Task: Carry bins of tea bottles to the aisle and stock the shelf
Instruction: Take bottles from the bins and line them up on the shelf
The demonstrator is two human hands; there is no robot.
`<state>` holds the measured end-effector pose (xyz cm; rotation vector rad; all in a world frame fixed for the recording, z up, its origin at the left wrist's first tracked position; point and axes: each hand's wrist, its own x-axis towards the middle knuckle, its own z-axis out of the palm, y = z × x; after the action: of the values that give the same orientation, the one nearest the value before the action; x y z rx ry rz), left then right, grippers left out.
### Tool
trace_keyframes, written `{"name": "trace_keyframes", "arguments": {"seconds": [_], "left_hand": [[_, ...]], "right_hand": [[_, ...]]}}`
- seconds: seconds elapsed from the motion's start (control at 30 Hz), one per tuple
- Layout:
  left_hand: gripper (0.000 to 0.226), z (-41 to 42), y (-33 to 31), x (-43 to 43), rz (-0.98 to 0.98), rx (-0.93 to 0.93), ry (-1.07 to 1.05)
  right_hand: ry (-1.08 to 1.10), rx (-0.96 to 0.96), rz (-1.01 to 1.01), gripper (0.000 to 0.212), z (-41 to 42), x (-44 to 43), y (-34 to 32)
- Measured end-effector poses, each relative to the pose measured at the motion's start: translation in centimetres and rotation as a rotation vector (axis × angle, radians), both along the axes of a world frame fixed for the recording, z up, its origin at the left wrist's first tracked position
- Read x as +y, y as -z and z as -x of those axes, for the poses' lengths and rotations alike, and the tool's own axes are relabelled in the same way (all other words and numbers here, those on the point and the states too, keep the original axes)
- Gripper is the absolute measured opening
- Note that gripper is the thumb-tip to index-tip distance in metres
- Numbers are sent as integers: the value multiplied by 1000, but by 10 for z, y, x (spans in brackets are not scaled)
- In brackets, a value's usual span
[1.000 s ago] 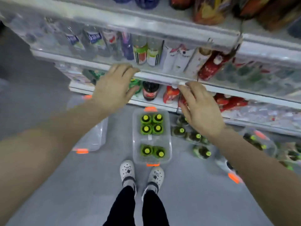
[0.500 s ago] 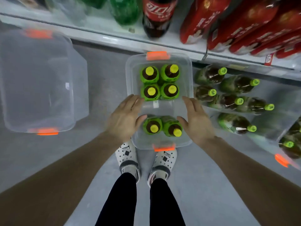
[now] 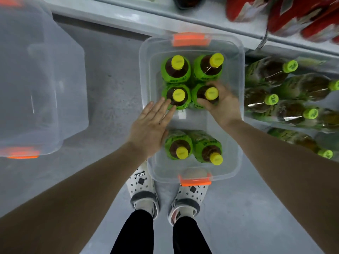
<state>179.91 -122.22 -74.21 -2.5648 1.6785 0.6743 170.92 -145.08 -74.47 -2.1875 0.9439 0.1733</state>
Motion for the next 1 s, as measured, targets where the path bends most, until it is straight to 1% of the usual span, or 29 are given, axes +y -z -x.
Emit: {"name": "trace_keyframes", "arguments": {"seconds": [0.07,0.17,0.27,0.33,0.37,0.43,0.5,0.57,0.6,0.63,0.7,0.73,0.8,0.83,0.87,0.9,0.93,0.97,1.0], "left_hand": [[68,0,-5,-2,-33,12,-3],[79,-3,-13,-5,-123,92,-3],[89,-6,-29,-11,-66,234,-84],[93,-7,-45,-16,-17,371,-178],[95,-7,-53,-19,1,428,-222],[104,-7,-72,-24,38,526,-295],[116,-7,-89,-29,42,618,-354],[121,-9,-109,-34,28,761,-435],[117,-11,-117,-36,44,830,-509],[107,-13,-124,-36,72,877,-586],[90,-17,-134,-30,103,871,-675],[87,-19,-136,-24,101,851,-704],[83,-22,-133,-9,84,818,-795],[81,-23,-128,1,78,811,-864],[81,-25,-121,10,70,802,-945],[84,-27,-114,18,67,793,-1029],[89,-30,-105,27,69,784,-1101],[95,-34,-95,36,73,782,-1156],[97,-39,-86,43,76,787,-1189]], "right_hand": [[33,-29,-11,49,6,4,0],[64,10,8,47,7,8,-7],[78,69,15,46,9,8,-26],[42,15,8,49,16,9,-47],[36,-16,-18,52,19,8,-61],[62,-65,-134,51,20,6,-92],[82,-107,-275,46,16,2,-121],[112,-154,-430,39,6,0,-143],[140,-181,-516,36,0,1,-151],[165,-193,-582,34,-7,3,-157],[158,-166,-663,35,-21,9,-162],[140,-133,-697,39,-28,12,-159],[88,-50,-732,54,-37,17,-144],[86,-24,-746,55,-40,20,-133],[118,-8,-746,49,-41,22,-119],[148,12,-702,41,-41,25,-102],[142,54,-596,39,-40,25,-85],[83,126,-462,47,-38,26,-67],[-2,202,-352,61,-36,27,-51]]}}
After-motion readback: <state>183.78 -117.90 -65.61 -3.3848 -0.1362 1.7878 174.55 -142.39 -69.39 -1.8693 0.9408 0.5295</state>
